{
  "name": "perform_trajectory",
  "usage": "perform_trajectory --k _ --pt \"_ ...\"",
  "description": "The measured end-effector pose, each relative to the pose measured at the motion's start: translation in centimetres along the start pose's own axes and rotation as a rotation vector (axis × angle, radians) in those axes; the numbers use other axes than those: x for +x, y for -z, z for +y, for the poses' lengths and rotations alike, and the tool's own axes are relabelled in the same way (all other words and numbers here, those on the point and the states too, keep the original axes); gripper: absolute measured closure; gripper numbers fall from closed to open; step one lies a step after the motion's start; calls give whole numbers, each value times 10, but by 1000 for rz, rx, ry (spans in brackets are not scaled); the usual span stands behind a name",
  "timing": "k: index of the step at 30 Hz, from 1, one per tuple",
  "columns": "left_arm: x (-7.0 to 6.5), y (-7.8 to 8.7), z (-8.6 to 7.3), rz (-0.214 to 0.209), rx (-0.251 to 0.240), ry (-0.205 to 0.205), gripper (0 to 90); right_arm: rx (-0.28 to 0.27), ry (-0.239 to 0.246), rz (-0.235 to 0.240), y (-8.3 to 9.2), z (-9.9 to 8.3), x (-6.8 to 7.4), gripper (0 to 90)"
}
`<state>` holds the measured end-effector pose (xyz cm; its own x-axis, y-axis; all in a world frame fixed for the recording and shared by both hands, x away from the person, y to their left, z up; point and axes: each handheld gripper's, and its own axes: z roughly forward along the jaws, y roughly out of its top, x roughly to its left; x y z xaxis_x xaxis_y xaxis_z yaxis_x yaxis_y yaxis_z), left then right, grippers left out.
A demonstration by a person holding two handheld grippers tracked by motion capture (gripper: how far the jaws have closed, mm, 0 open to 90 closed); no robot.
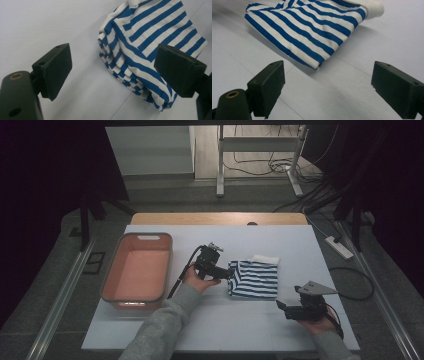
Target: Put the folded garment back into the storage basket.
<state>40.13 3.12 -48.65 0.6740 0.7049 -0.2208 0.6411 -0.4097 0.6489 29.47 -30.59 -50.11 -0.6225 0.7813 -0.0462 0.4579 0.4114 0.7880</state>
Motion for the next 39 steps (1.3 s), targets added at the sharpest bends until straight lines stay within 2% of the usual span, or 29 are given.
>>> perform_trajectory --k 39 --pt "4 -43 16 16 60 19 152 2 -3 1 -1 -1 0 126"
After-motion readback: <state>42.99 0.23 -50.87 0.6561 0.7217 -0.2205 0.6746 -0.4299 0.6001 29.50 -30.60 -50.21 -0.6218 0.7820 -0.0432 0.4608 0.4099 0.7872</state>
